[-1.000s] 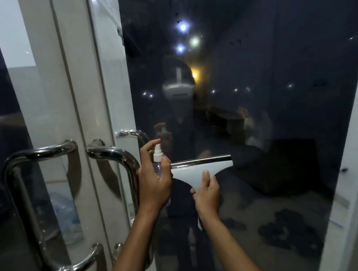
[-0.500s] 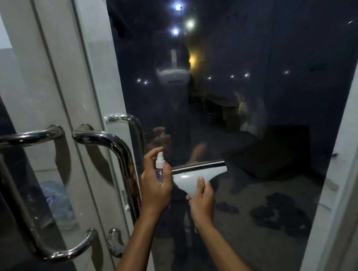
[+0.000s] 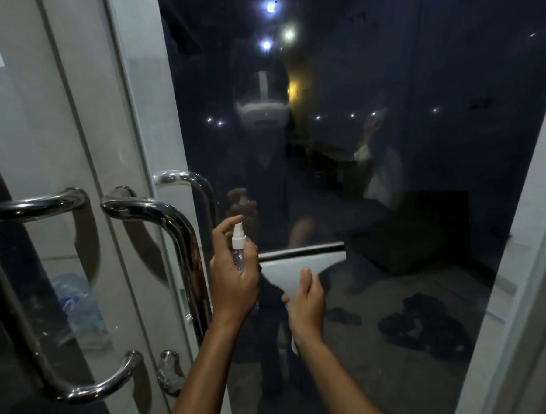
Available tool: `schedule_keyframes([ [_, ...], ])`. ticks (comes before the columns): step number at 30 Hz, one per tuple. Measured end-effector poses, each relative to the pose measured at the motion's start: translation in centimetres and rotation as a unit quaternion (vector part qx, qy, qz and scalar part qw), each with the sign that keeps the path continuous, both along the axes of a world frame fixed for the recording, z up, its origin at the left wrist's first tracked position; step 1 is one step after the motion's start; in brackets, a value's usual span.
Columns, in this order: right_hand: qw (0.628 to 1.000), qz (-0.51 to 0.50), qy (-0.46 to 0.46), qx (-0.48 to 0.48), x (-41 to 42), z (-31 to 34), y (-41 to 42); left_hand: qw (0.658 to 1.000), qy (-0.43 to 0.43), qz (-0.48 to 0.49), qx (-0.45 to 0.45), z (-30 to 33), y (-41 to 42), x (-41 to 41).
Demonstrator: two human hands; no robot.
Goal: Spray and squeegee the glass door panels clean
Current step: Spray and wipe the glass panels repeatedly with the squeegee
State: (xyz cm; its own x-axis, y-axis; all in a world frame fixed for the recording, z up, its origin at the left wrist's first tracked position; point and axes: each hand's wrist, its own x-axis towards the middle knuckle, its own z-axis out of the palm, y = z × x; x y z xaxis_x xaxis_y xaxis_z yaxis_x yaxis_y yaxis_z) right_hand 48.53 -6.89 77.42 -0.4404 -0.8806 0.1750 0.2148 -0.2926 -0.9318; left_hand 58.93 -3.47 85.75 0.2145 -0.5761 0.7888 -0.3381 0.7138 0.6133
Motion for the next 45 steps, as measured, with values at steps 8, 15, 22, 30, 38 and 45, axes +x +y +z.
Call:
schedule_keyframes([
  [8, 0.999, -0.007, 0.021, -0.029, 0.5, 0.8, -0.4, 1.0, -0.008, 0.006, 0.017, -2.1, -0.6, -0.9],
  [15, 0.998, 0.002, 0.0, 0.065, 0.9, -5.5, 0.4, 0.999, -0.008, 0.006, 0.047, -5.4, -0.8, -0.3],
  [22, 0.999, -0.005, 0.016, 0.049, 1.4, -5.1, 0.7, 0.994, -0.023, 0.035, 0.103, -10.6, 0.9, 0.7],
  [30, 0.987, 0.015, 0.012, 0.157, 0.6, -11.6, 2.5, 0.988, -0.042, 0.036, 0.147, -12.9, 2.1, 0.9],
  [38, 0.983, 0.018, 0.063, 0.174, -1.6, -12.4, 4.6, 0.983, -0.045, 0.041, 0.176, -14.9, 3.6, 1.1],
  [45, 0.915, 0.1, 0.361, 0.152, -3.1, -12.3, 6.6, 0.981, -0.038, 0.028, 0.187, -15.0, 4.0, 0.3],
])
